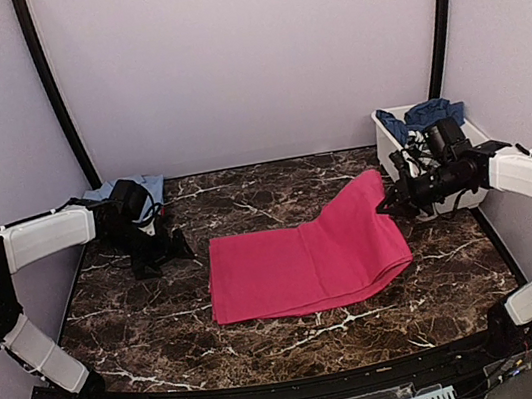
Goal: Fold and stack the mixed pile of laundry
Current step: Pick up the 1/2-rectangle-folded trousers from the center of the board, then fold the 1/2-rectangle-folded trousers at the center of the board.
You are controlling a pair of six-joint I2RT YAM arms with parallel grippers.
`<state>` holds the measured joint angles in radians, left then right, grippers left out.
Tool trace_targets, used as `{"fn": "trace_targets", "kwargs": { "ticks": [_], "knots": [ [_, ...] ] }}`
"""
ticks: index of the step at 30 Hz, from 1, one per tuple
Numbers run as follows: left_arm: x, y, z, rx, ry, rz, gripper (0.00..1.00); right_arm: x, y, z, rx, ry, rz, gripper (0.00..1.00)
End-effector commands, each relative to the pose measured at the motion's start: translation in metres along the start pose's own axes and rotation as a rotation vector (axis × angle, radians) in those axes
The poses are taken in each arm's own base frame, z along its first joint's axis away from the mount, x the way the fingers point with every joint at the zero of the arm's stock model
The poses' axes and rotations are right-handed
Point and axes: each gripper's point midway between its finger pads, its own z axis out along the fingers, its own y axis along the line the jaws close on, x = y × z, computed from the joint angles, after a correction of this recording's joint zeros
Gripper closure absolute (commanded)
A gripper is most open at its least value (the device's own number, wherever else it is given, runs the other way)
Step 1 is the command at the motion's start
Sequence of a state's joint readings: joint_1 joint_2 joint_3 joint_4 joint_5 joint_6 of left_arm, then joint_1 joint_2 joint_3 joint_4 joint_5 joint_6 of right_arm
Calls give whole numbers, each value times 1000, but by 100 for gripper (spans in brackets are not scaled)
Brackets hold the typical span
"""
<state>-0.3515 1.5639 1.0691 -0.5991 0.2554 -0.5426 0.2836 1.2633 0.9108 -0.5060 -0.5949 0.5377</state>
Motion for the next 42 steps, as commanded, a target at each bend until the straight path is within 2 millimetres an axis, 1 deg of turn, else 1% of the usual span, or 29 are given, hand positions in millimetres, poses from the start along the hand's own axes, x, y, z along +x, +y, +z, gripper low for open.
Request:
{"fn": "trace_targets", "kwargs": {
  "ticks": [1,2,3,4,5,6,7,8,9,12,14,15,16,17,18,19,20,21,22,23,24,28,29,30,32,33,36,41,42],
  "knots": [
    [1,-9,5,69,15,-4,2,-21,52,-9,-118,-26,-55,100],
    [5,-8,8,77,25,-6,3,-23,60,-5,-130,-20,-61,100],
    [5,-15,9,116,24,1,4,-25,66,-1,-135,-16,-64,100],
    [9,-16,12,135,37,2,6,-26,72,4,-139,-9,-70,100],
    [7,-25,12,187,27,16,8,-27,76,10,-140,-1,-73,100],
    [12,-25,15,204,38,15,9,-27,80,17,-141,10,-73,100],
    [10,-33,15,251,32,25,11,-26,86,24,-147,24,-81,100],
    [14,-34,18,265,39,25,11,-27,89,29,-147,28,-82,100],
    [13,-40,19,292,33,33,12,-29,93,34,-150,29,-85,100],
    [19,-42,31,300,44,36,14,-34,111,46,-175,24,-91,100],
    [15,-39,40,293,28,31,16,-35,123,53,-191,25,-104,100],
    [17,-36,47,284,36,22,18,-36,130,58,-199,27,-109,100],
    [14,-36,50,288,25,23,20,-36,135,62,-205,31,-113,100],
    [15,-34,57,283,38,13,25,-36,141,67,-213,37,-117,100],
    [14,-37,59,302,37,17,28,-36,147,72,-222,39,-122,100],
    [16,-36,66,303,56,7,37,-36,152,78,-229,44,-126,100],
    [16,-39,69,322,62,10,44,-36,158,84,-236,49,-131,100],
    [19,-38,74,321,75,7,48,-35,163,89,-242,55,-133,100],
    [19,-40,76,333,78,12,55,-34,169,97,-250,65,-136,100],
    [22,-38,80,330,89,9,59,-31,176,104,-258,75,-143,100],
    [24,-40,82,337,94,12,65,-29,179,114,-261,85,-144,100],
    [32,-37,88,347,114,2,77,-19,198,149,-288,128,-153,100],
    [34,-36,89,345,119,0,78,-15,199,163,-289,148,-150,100],
    [35,-35,89,345,120,-2,81,-12,205,172,-300,162,-152,100],
    [38,-33,91,343,125,-5,85,-4,218,188,-318,187,-160,100],
    [38,-32,91,339,127,-7,86,-1,228,194,-331,196,-169,100],
    [38,-30,93,329,130,-9,89,12,238,216,-345,235,-181,100],
    [40,-28,97,316,144,-15,92,32,240,252,-349,297,-172,100],
    [40,-28,97,315,144,-16,92,37,237,261,-347,312,-168,100]
  ]
}}
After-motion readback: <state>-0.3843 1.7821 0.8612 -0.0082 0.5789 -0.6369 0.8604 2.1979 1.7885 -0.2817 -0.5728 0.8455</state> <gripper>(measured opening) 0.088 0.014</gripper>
